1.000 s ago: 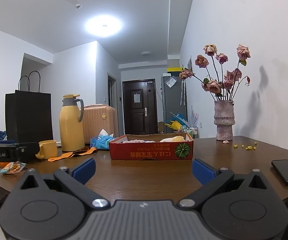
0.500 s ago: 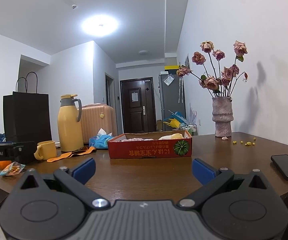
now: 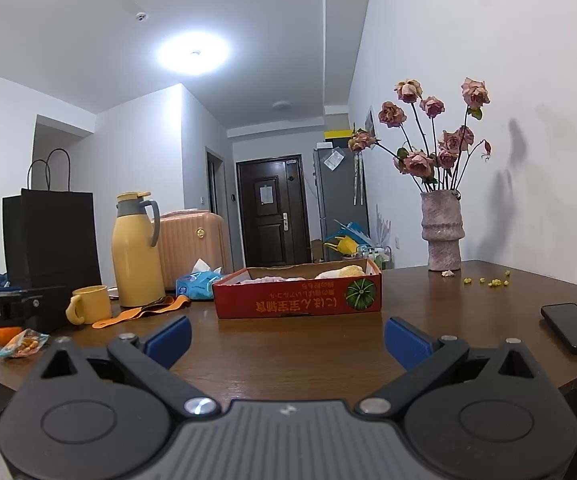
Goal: Organize soft objects
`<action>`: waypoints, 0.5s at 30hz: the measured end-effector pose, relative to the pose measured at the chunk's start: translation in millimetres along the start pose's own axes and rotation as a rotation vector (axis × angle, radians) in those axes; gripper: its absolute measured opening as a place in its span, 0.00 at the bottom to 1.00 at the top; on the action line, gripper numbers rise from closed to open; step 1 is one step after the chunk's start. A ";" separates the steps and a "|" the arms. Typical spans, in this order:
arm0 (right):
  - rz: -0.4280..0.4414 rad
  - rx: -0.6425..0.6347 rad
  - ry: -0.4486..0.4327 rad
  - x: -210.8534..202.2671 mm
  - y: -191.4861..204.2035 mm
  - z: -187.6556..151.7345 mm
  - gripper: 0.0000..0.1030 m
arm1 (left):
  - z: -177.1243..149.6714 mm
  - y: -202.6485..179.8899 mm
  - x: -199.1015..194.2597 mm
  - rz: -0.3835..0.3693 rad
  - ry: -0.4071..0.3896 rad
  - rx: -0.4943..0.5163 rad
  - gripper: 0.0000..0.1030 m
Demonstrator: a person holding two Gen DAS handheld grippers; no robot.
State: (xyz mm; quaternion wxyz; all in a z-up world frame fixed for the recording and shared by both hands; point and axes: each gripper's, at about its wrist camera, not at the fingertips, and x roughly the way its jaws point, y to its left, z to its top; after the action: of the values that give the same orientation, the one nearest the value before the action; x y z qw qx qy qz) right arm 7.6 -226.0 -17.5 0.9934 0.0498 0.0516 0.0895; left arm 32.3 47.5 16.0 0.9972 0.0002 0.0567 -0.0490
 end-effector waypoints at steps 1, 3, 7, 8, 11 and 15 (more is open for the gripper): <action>0.001 -0.003 0.003 0.3 0.4 -0.2 1.00 | -0.2 0.1 -0.1 -0.001 -0.001 0.000 1.00; 0.001 -0.005 0.004 0.3 1.0 -1.0 1.00 | -0.5 0.6 -0.1 -0.002 -0.001 0.000 1.00; 0.003 -0.003 0.008 0.8 0.9 -0.8 1.00 | -0.2 0.4 -0.3 -0.002 -0.002 0.001 1.00; 0.003 -0.003 0.007 0.7 0.8 -0.8 1.00 | -0.1 0.3 -0.5 -0.001 -0.003 0.001 1.00; 0.000 -0.002 -0.003 0.4 0.4 -0.3 1.00 | 0.0 0.6 -0.6 0.004 -0.004 -0.002 1.00; 0.006 -0.002 -0.003 0.4 -0.4 -0.6 1.00 | -0.3 1.3 -0.4 0.009 -0.004 -0.003 1.00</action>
State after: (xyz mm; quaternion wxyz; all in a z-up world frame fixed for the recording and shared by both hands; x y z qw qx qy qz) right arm 8.0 -226.3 -18.2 0.9932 0.0493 0.0500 0.0925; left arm 32.0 48.8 15.7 0.9975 -0.0012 0.0548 -0.0442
